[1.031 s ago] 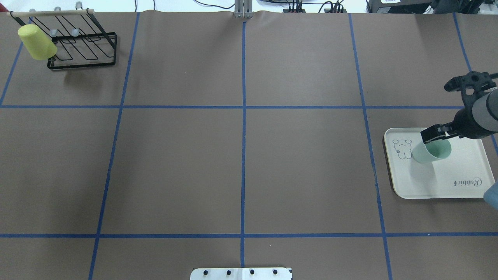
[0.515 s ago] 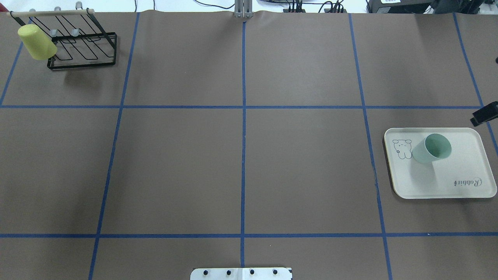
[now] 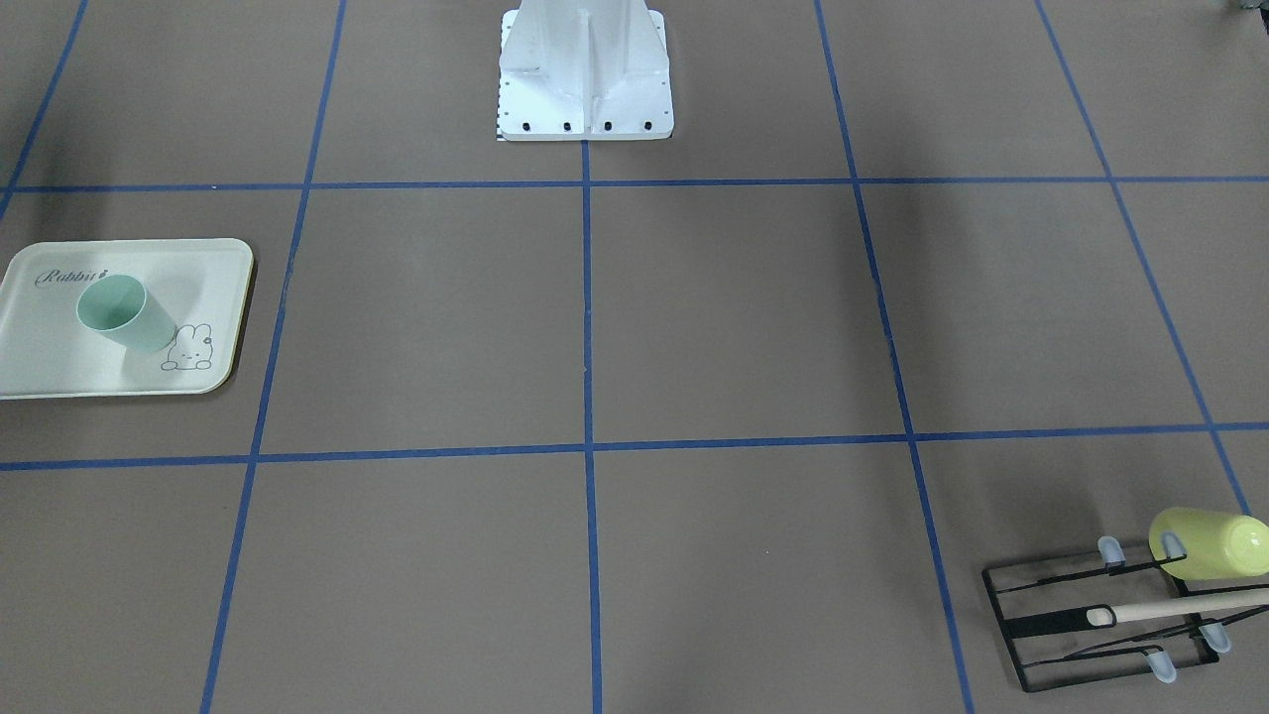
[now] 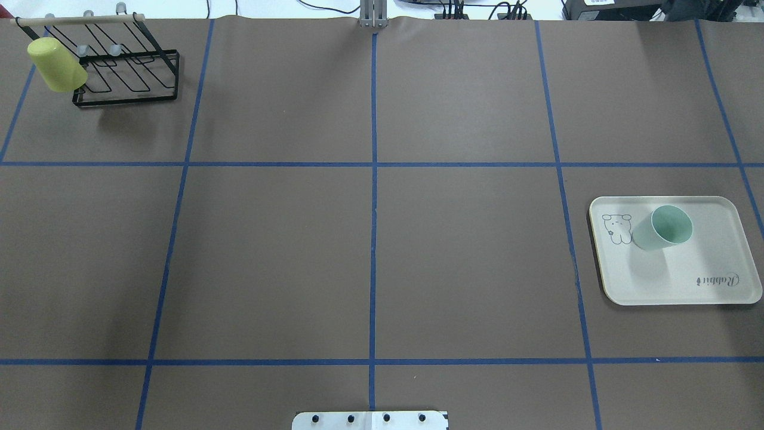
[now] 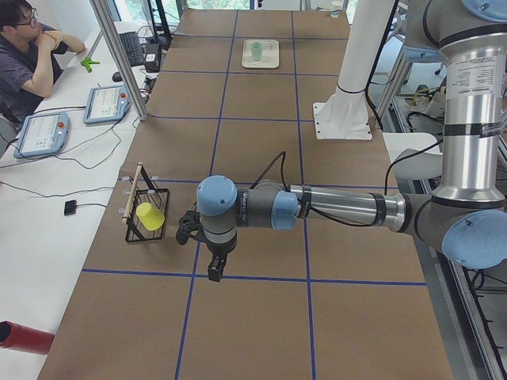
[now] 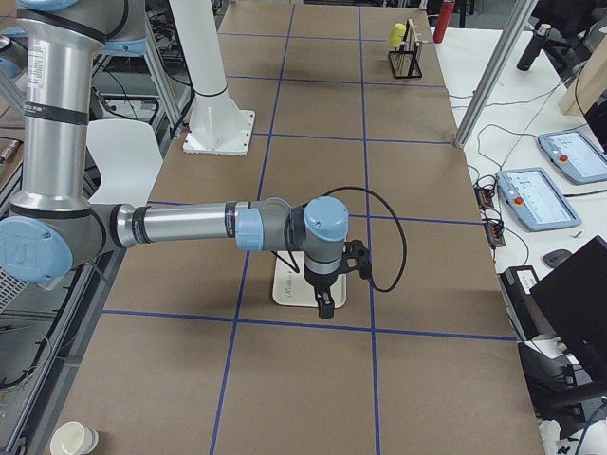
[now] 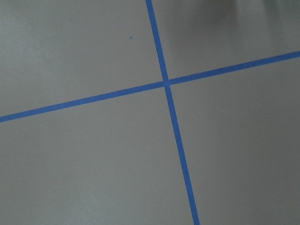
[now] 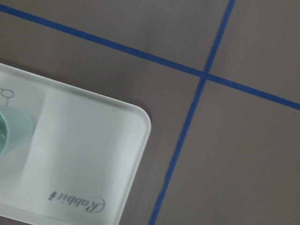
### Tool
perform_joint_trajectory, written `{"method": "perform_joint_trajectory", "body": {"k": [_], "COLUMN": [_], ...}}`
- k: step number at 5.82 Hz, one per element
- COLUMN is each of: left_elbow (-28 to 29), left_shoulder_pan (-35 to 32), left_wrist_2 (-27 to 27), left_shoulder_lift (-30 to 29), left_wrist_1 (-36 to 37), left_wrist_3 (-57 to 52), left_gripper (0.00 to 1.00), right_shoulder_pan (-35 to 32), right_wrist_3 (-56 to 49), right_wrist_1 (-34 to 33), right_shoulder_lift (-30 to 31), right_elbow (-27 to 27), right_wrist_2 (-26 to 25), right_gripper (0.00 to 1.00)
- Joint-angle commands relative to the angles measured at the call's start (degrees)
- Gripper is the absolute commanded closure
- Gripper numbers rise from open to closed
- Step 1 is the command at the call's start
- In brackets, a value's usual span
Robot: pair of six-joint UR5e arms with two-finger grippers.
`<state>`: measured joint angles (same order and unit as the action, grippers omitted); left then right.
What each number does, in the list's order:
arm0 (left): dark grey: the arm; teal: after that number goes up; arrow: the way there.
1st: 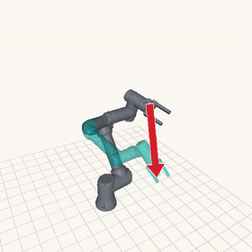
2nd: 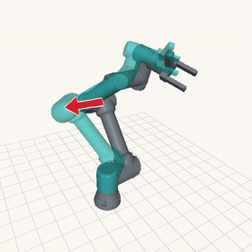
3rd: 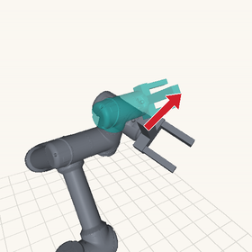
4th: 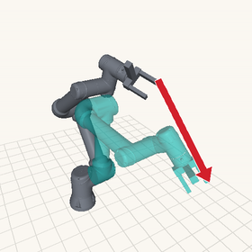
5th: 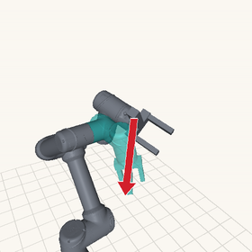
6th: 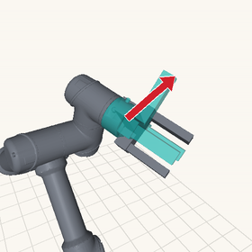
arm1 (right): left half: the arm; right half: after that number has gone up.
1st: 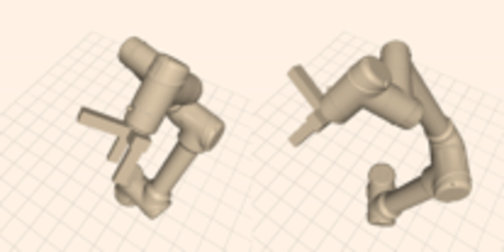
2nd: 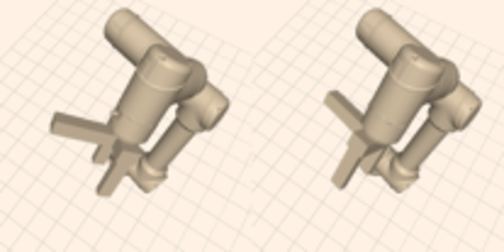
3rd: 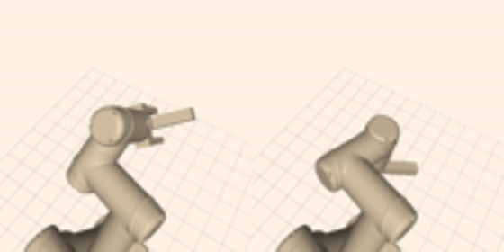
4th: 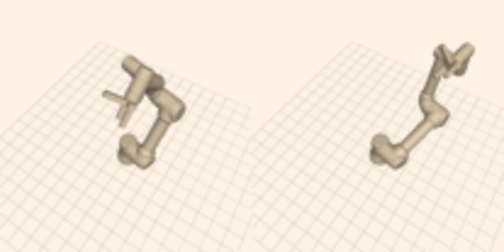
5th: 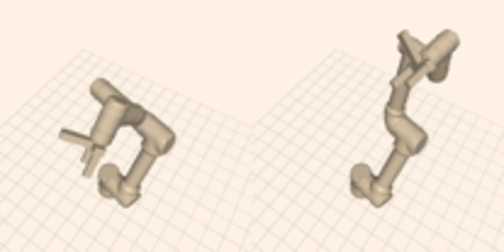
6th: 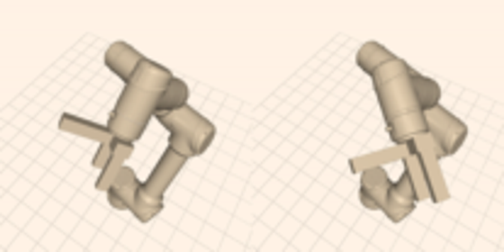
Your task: Left arm grabs green cup and hands to right arm on tray
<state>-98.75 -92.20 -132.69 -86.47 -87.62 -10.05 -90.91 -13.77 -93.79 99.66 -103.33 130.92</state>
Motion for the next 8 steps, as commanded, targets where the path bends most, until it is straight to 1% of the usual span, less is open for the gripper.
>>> {"method": "perform_joint_trajectory", "body": {"k": [1,2,4,6,8], "left_elbow": [0.83,3.1,2.25,-0.55,-0.57], "left_shoulder_pan": [-1.05,-2.19,-2.73,-2.81,-2.72], "left_wrist_2": [0.06,-0.37,0.06,-0.11,0.15], "left_shoulder_lift": [0.34,0.86,0.96,2.0,2.36], "left_wrist_1": [-0.09,-1.05,-0.8,-0.88,-0.88], "left_wrist_3": [-0.05,-0.32,0.11,-0.14,-0.06], "left_gripper": [0.0,0.0,0.0,0.0,0.0], "right_shoulder_pan": [-4.19,-4.1,-4.1,-4.1,-4.02], "right_wrist_3": [-0.21,0.84,0.85,0.85,1.38], "right_wrist_1": [-0.95,-0.79,-0.52,-0.52,-0.43], "right_shoulder_lift": [1.76,1.77,1.85,1.85,1.85], "right_elbow": [0.15,0.41,0.5,0.5,0.59], "right_wrist_2": [0.12,0.21,0.03,0.12,0.12], "right_gripper": [0.0,0.0,0.0,0.0,0.0]}}
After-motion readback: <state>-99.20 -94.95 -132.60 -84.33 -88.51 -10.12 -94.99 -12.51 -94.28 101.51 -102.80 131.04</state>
